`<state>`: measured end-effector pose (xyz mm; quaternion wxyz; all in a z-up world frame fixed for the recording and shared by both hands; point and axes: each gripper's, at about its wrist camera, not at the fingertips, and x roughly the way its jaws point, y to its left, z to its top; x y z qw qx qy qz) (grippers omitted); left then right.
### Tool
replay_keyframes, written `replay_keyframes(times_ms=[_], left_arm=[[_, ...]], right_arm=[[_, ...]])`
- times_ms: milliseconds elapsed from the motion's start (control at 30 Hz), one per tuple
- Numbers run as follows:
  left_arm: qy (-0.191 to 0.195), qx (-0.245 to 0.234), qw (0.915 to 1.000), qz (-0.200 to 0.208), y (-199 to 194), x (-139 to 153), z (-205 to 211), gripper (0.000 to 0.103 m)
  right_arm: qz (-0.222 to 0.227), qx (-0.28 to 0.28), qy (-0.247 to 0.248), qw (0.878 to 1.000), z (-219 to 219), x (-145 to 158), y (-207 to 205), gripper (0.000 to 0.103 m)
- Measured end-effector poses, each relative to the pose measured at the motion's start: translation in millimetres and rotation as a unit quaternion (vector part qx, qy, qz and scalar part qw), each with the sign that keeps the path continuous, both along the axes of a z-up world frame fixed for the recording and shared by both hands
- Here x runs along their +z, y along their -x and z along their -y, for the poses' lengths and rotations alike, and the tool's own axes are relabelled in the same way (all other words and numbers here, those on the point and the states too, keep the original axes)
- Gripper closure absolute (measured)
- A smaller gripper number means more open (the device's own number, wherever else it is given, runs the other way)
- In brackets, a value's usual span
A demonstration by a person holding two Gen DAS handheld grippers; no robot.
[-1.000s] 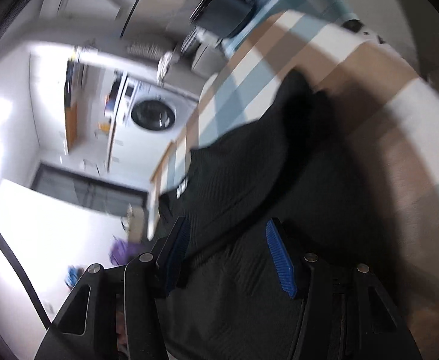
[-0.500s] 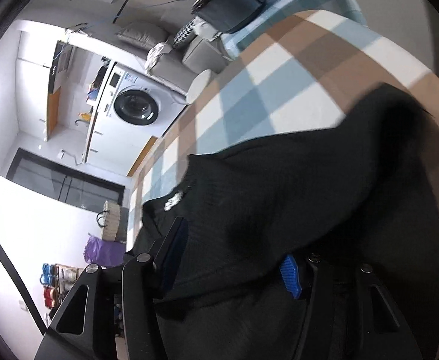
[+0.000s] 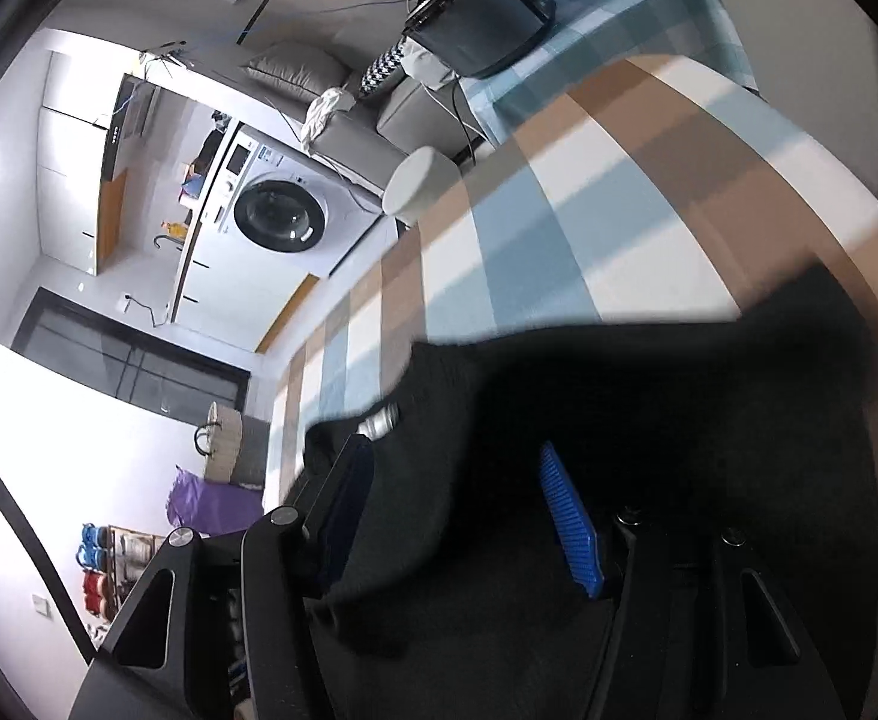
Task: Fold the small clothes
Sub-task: 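Fold the sweater over with both grippers and press it flat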
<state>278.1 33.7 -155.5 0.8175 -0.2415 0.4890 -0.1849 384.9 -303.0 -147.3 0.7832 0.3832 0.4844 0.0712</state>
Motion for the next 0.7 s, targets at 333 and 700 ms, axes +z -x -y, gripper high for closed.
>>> replay_keyframes(times_ms=[333, 700], left_arm=[[0.007, 0.048, 0.9987, -0.014, -29, -14, 19, 0.039], [-0.010, 0.044, 0.9990, -0.005, -13, -9, 25, 0.039]], right_arm=[[-0.044, 0.028, 0.031, 0.998, -35, -23, 32, 0.044], [-0.004, 0.001, 0.033, 0.999, -50, -25, 0, 0.035]])
